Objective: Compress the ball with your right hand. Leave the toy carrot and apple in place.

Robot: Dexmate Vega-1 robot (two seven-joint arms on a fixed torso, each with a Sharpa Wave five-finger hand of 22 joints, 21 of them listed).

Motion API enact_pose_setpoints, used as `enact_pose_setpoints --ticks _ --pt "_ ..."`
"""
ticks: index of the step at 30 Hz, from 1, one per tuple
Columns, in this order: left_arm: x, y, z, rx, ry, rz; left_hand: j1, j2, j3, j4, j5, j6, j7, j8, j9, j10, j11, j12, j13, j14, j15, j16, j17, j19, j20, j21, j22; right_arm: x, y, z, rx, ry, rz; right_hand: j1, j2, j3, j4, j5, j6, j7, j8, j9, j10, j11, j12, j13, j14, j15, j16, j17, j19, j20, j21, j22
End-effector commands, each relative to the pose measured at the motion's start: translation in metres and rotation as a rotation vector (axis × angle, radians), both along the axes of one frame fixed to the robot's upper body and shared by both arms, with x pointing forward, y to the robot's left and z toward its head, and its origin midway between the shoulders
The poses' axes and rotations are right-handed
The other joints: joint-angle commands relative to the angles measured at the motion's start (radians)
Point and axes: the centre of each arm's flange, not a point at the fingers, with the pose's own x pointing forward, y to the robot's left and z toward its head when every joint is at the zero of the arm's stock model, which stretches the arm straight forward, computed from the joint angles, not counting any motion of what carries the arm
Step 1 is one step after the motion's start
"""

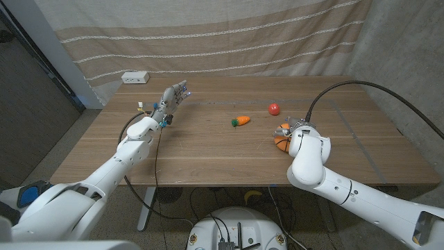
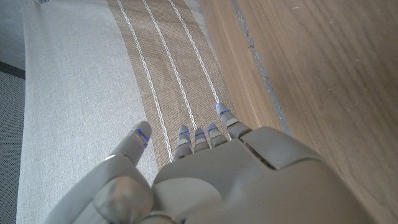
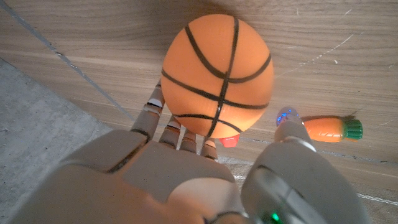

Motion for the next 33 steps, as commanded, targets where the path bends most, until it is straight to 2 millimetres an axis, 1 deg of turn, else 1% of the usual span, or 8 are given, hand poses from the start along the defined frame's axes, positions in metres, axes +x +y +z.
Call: enact_pose_setpoints --ticks 1,5,7,10,14,17,20,33 --pt "0.000 0.001 0.001 -0.002 -0.002 0.002 -0.012 0.051 -0.001 -0.006 0.002 0.009 -0.005 0.003 0.004 -0.001 0.000 0.001 0.003 0.003 -0.010 0.004 0.001 0.011 0.000 -0.004 0.006 0.005 0.000 -0.001 -0.026 0.050 -0.071 0.122 0.055 -0.008 0.012 -0.011 0.015 -0.010 0.019 0.008 0.067 -0.023 0.029 0.012 0.152 -0.136 0.101 0.068 0.166 -0.145 0.055 0.018" --pt "-0.001 0.000 0.001 0.000 -0.003 0.001 -0.012 0.051 -0.001 -0.006 0.002 0.009 -0.005 0.003 0.004 -0.002 0.000 0.000 0.003 0.003 -0.010 0.004 0.001 0.011 -0.001 -0.005 0.006 0.007 -0.004 -0.003 0.008 0.041 -0.065 0.302 0.140 0.010 -0.007 -0.052 0.086 -0.009 0.039 0.011 0.146 -0.042 0.068 0.030 0.286 -0.187 0.218 0.174 0.219 -0.252 0.123 0.048" --pt "-0.001 0.000 0.002 0.006 -0.007 0.000 -0.012 0.051 -0.001 -0.005 0.002 0.009 -0.006 0.003 0.004 -0.002 0.000 0.000 0.003 0.003 -0.010 0.004 0.001 0.011 -0.001 -0.005 0.006 0.009 -0.006 -0.004 0.018 0.025 -0.070 0.540 0.168 0.038 -0.010 -0.076 0.138 -0.008 0.037 0.011 0.188 -0.055 0.095 0.054 0.384 -0.197 0.253 0.251 0.197 -0.261 0.212 0.098" --pt "-0.001 0.000 0.003 0.004 -0.006 -0.001 -0.013 0.051 -0.001 -0.005 0.002 0.010 -0.005 0.003 0.004 -0.002 0.000 0.000 0.003 0.004 -0.010 0.004 0.001 0.011 -0.001 -0.006 0.006 0.008 -0.009 -0.006 0.030 -0.020 -0.058 0.775 0.148 -0.035 -0.001 -0.059 0.241 -0.005 0.040 0.016 0.263 -0.064 0.144 0.111 0.493 -0.196 0.284 0.366 0.144 -0.265 0.450 0.218" --pt "-0.002 0.000 0.003 0.008 -0.009 0.001 -0.013 0.050 -0.001 -0.005 0.002 0.011 -0.005 0.004 0.004 -0.002 0.000 0.000 0.003 0.003 -0.010 0.004 0.001 0.011 -0.001 -0.006 0.006 0.007 -0.011 -0.006 0.041 -0.079 -0.040 0.800 0.156 -0.038 0.012 -0.055 0.432 0.021 0.096 0.018 0.375 -0.049 0.203 0.160 0.528 -0.187 0.247 0.392 0.121 -0.269 0.561 0.250" --pt "-0.003 0.000 0.003 0.005 -0.009 0.002 -0.014 0.050 -0.001 -0.005 0.002 0.013 -0.005 0.005 0.004 -0.002 0.001 0.000 0.003 0.003 -0.009 0.004 0.001 0.011 0.000 -0.007 0.006 0.005 -0.013 -0.007 0.052 -0.122 -0.033 0.799 0.156 -0.039 0.013 -0.061 0.650 0.160 0.165 0.019 0.468 -0.025 0.247 0.207 0.534 -0.186 0.231 0.419 0.102 -0.270 0.622 0.252" --pt "-0.004 0.000 0.002 0.006 -0.011 0.003 -0.015 0.049 -0.001 -0.005 0.002 0.014 -0.005 0.005 0.004 -0.002 0.001 0.000 0.003 0.002 -0.010 0.004 0.001 0.011 -0.001 -0.008 0.006 0.004 -0.015 -0.007 0.065 -0.153 -0.021 0.803 0.165 -0.033 0.013 -0.068 0.809 0.238 0.204 0.014 0.508 -0.006 0.263 0.242 0.536 -0.189 0.222 0.438 0.082 -0.270 0.657 0.244" --pt "-0.008 -0.001 0.000 0.003 -0.011 0.005 -0.017 0.049 0.000 -0.004 0.002 0.021 -0.004 0.007 0.004 -0.001 -0.001 0.001 0.003 0.002 -0.011 0.004 0.001 0.012 -0.001 -0.011 0.006 -0.001 -0.019 -0.010 0.086 -0.244 0.013 0.784 0.162 -0.024 0.016 -0.080 0.997 0.260 0.222 0.000 0.644 -0.015 0.300 0.282 0.594 -0.182 0.194 0.431 0.103 -0.268 0.737 0.216"
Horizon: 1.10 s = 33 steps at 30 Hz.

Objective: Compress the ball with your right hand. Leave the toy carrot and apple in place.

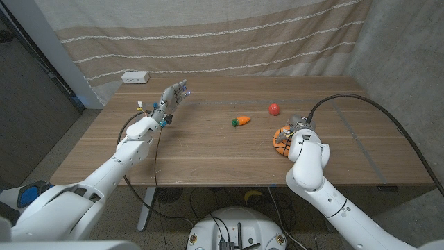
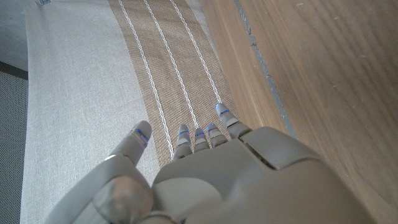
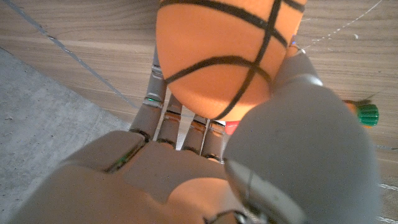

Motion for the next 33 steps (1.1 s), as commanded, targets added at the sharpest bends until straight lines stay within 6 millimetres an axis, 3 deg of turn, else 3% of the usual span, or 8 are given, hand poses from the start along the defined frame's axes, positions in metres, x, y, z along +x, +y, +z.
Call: enact_pose_setpoints --ticks 1,21,33 --pt "-0.003 0.000 -0.002 0.001 0.000 0.002 -0.005 0.053 0.000 -0.004 0.002 0.012 -0.002 0.007 0.004 -0.001 -0.001 0.001 0.003 0.003 -0.011 0.004 0.002 0.012 -0.001 -0.004 0.001 -0.005 -0.006 -0.003 0.024 -0.081 0.021 0.341 0.345 0.009 0.000 -0.002 0.127 0.102 0.003 0.002 0.019 -0.005 0.006 0.009 0.231 -0.356 -0.008 -0.005 0.067 -0.240 0.012 -0.006" --pt "-0.013 0.001 -0.008 -0.012 -0.008 0.008 -0.007 0.055 0.003 -0.004 0.002 0.016 -0.003 0.007 0.004 0.000 -0.001 0.001 0.003 0.004 -0.010 0.004 0.001 0.015 -0.001 -0.008 0.001 -0.026 -0.010 0.009 0.029 -0.329 0.093 0.327 0.331 0.007 0.008 0.012 0.170 0.104 -0.008 0.001 0.057 -0.018 0.004 0.024 0.265 -0.357 -0.034 -0.028 0.071 -0.239 0.042 -0.033" --pt "-0.022 0.003 -0.012 -0.022 -0.017 0.019 -0.008 0.056 0.004 -0.003 0.003 0.016 -0.002 0.006 0.004 0.000 0.000 0.001 0.003 0.005 -0.011 0.005 0.001 0.017 -0.001 -0.010 0.001 -0.031 -0.016 0.015 0.088 -0.434 0.152 0.325 0.329 0.007 0.010 0.018 0.172 0.099 -0.018 0.003 0.048 -0.019 -0.006 0.030 0.277 -0.358 -0.045 -0.036 0.071 -0.239 0.057 -0.043"
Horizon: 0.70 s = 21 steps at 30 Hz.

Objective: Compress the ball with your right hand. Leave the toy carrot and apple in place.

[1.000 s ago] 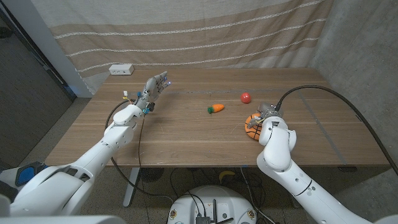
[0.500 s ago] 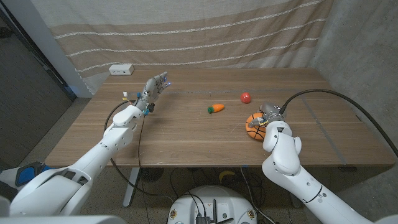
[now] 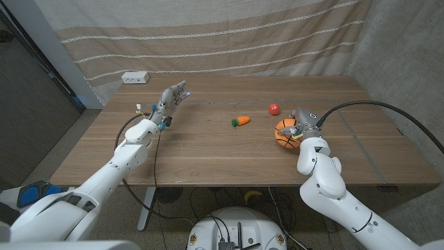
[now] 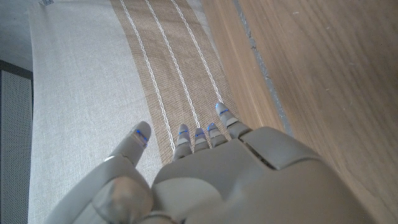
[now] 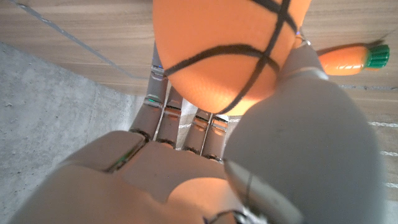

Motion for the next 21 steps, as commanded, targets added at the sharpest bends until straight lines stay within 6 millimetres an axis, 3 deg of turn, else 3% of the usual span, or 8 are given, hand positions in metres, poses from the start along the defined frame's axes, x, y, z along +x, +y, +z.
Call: enact_pose_setpoints --ticks 1,21 --pt "-0.008 0.003 -0.004 -0.014 -0.008 0.015 -0.008 0.056 0.004 -0.003 0.003 0.013 -0.002 0.006 0.004 0.000 0.000 0.001 0.003 0.005 -0.012 0.005 0.001 0.006 -0.001 -0.007 0.002 -0.010 -0.009 0.007 0.048 -0.120 0.057 0.324 0.329 0.006 0.010 0.010 0.114 0.083 -0.004 0.002 0.000 0.004 -0.005 0.008 0.219 -0.356 -0.004 -0.001 0.071 -0.239 0.008 -0.002" --pt "-0.016 0.002 -0.005 -0.018 -0.022 0.021 -0.009 0.056 0.004 -0.004 0.002 0.013 -0.002 0.005 0.005 0.002 0.002 0.001 0.003 0.006 -0.011 0.005 0.001 0.009 0.000 -0.011 0.002 -0.010 -0.028 0.011 0.210 -0.264 0.188 0.326 0.327 0.007 0.010 0.014 0.121 0.084 -0.014 0.004 0.002 0.003 -0.014 0.016 0.232 -0.356 -0.015 -0.008 0.066 -0.239 0.024 -0.017"
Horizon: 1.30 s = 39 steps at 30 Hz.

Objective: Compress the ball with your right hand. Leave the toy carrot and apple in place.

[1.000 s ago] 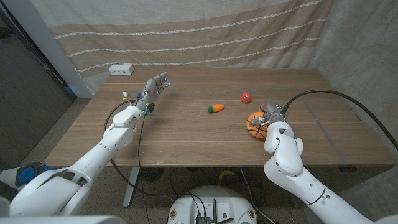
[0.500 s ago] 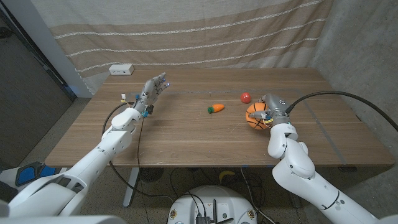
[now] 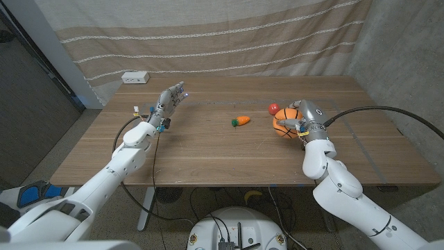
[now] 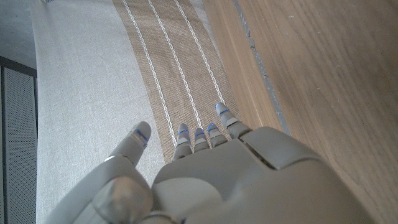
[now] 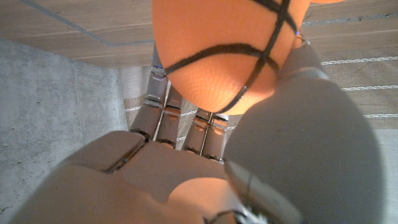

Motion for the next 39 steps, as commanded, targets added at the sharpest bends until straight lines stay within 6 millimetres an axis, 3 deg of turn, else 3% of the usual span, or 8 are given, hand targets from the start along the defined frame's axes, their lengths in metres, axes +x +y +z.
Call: enact_pose_setpoints --ticks 1,8,11,20,39 --pt "-0.005 0.000 0.000 -0.002 -0.011 0.006 -0.009 0.056 0.005 -0.004 0.002 0.008 0.003 0.005 0.004 0.003 0.001 0.002 0.003 0.003 -0.015 0.005 0.000 0.009 0.000 -0.003 0.002 0.000 -0.013 0.003 0.106 -0.075 0.078 0.326 0.327 0.007 0.010 0.007 0.099 0.071 0.000 0.004 0.003 0.005 -0.004 0.003 0.216 -0.347 0.000 0.002 0.066 -0.239 0.010 0.001" --pt "-0.006 0.000 0.001 -0.001 -0.027 0.019 -0.001 0.053 0.005 -0.016 0.002 0.015 0.005 0.007 0.004 0.019 0.007 0.007 0.003 0.015 -0.011 0.007 -0.003 0.022 -0.001 -0.003 0.002 0.004 -0.019 0.004 0.145 -0.093 0.109 0.326 0.328 0.007 0.011 0.007 0.098 0.070 -0.006 0.005 0.006 0.006 -0.007 0.007 0.221 -0.346 -0.003 0.001 0.065 -0.239 0.017 -0.005" --pt "-0.006 0.000 0.001 -0.002 -0.028 0.011 0.003 0.056 0.006 -0.020 0.002 0.011 -0.014 0.004 0.004 0.017 0.000 0.005 0.003 0.017 -0.015 0.007 -0.003 0.023 0.000 -0.005 0.002 0.005 -0.021 0.005 0.168 -0.104 0.125 0.325 0.328 0.007 0.011 0.007 0.099 0.072 -0.008 0.005 0.007 0.006 -0.008 0.008 0.223 -0.345 -0.005 0.001 0.065 -0.239 0.020 -0.008" --pt "-0.006 -0.001 0.000 -0.010 -0.044 0.008 -0.014 0.077 0.007 0.014 0.004 0.016 -0.026 0.005 0.004 0.020 0.000 0.005 0.003 0.022 -0.018 0.013 0.008 0.027 0.003 -0.009 0.002 0.013 -0.030 0.006 0.239 -0.123 0.169 0.327 0.328 0.008 0.010 0.006 0.103 0.075 -0.012 0.006 0.009 0.006 -0.012 0.013 0.226 -0.346 -0.009 0.000 0.065 -0.239 0.028 -0.015" --pt "-0.007 -0.002 0.001 -0.004 -0.049 0.006 -0.019 0.075 0.015 0.031 0.007 0.017 -0.026 0.004 0.003 0.022 -0.002 0.004 0.003 0.024 -0.019 0.012 0.008 0.032 0.002 -0.012 0.003 0.019 -0.048 0.007 0.396 -0.194 0.253 0.328 0.324 0.007 0.009 0.007 0.108 0.077 -0.022 0.008 0.017 0.011 -0.019 0.021 0.234 -0.345 -0.015 -0.001 0.063 -0.240 0.045 -0.031"
